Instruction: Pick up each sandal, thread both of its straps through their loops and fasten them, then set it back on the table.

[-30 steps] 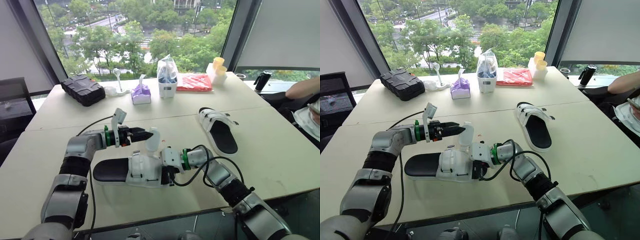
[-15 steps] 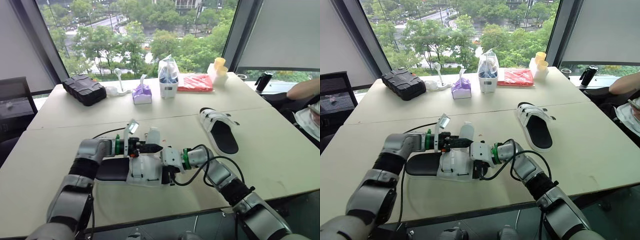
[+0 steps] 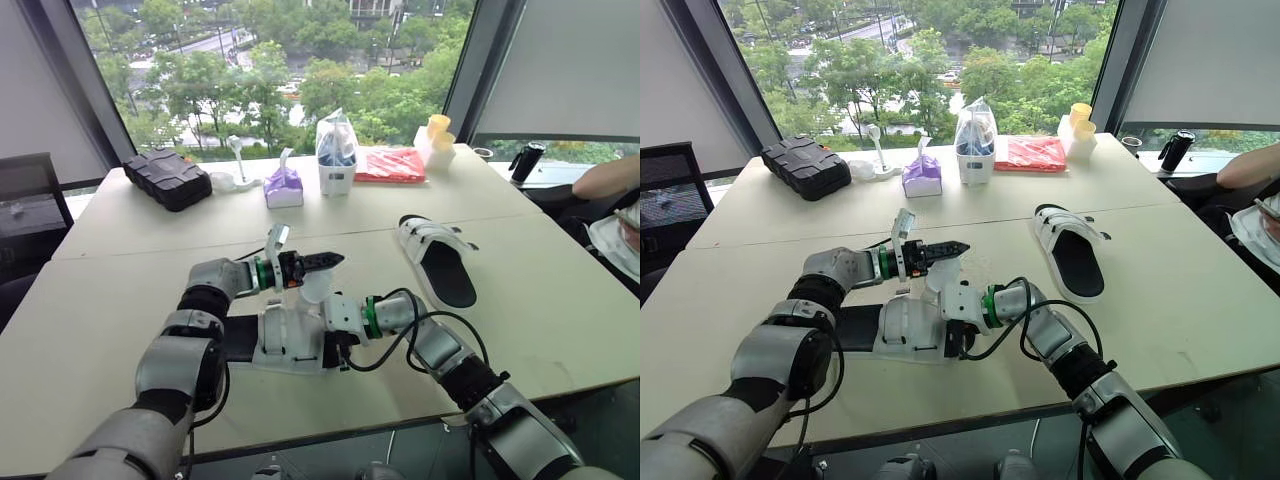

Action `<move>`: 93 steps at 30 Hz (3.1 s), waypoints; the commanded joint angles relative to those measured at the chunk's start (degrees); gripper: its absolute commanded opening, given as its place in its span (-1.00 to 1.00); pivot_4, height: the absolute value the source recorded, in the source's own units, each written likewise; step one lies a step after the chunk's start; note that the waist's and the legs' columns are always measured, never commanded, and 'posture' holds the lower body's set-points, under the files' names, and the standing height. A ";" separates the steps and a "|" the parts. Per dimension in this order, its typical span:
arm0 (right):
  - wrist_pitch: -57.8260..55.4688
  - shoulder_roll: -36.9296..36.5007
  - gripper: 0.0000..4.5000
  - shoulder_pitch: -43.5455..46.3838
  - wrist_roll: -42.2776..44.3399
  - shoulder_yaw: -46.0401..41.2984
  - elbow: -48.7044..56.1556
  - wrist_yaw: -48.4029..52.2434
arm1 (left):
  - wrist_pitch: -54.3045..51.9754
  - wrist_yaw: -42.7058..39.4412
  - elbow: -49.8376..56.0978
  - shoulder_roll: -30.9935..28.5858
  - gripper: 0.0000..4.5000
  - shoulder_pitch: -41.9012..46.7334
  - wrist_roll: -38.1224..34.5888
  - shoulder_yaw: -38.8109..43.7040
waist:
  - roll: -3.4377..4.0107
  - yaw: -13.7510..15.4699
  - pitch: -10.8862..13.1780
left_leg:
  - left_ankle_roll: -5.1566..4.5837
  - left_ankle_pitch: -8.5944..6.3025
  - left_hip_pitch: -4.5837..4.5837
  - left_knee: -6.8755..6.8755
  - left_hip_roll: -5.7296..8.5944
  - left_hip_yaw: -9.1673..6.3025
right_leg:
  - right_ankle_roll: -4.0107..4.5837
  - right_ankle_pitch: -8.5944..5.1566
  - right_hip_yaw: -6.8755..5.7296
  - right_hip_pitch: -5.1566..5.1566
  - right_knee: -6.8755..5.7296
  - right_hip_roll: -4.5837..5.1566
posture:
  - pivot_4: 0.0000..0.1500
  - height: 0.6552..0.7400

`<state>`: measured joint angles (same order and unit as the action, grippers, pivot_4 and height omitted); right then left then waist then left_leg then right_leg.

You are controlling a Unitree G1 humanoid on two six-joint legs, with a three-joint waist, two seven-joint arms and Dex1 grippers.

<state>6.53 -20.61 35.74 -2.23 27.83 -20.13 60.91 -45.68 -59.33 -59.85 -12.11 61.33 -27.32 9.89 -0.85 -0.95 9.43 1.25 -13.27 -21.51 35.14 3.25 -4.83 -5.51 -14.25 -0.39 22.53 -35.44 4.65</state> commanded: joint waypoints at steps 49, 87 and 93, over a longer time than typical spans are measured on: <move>-2.84 -1.09 -1.00 -3.07 -4.47 2.14 -3.90 -0.82 | 1.53 -22.72 59.64 -16.47 -0.99 -26.00 -7.06 -10.85 | 0.10 -0.10 0.02 | 0.20 -0.09 0.02 -0.06 -0.06 -0.01 | 0.49 0.05 0.16 -0.01 0.08 0.14 | 1.00 1.00; -2.31 -0.65 -1.00 -2.74 -4.53 2.52 -4.67 0.28 | 35.22 -26.70 71.30 -39.18 0.99 -62.17 1.84 -16.58 | 0.54 -0.05 0.02 | 0.13 -0.09 -0.77 -0.19 -0.13 0.05 | 0.65 -0.15 0.14 0.84 0.21 0.36 | 1.00 1.00; -2.38 -0.66 -1.00 -2.95 -4.57 2.69 -4.36 0.36 | 20.81 -20.33 72.44 -37.82 0.99 -61.84 -5.06 -14.41 | 0.54 -0.02 0.02 | 0.01 -0.02 -0.79 -0.18 -0.13 0.04 | 0.64 -0.15 0.10 0.86 0.18 0.34 | 1.00 1.00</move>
<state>6.79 -20.21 35.28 -2.16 27.78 -19.50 61.33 -21.99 -81.03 11.37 -50.30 -0.98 -29.99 -6.66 -0.32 -0.97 9.45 1.25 -13.29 -22.30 34.97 3.12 -4.79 -4.87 -14.39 -0.29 23.38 -35.26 4.98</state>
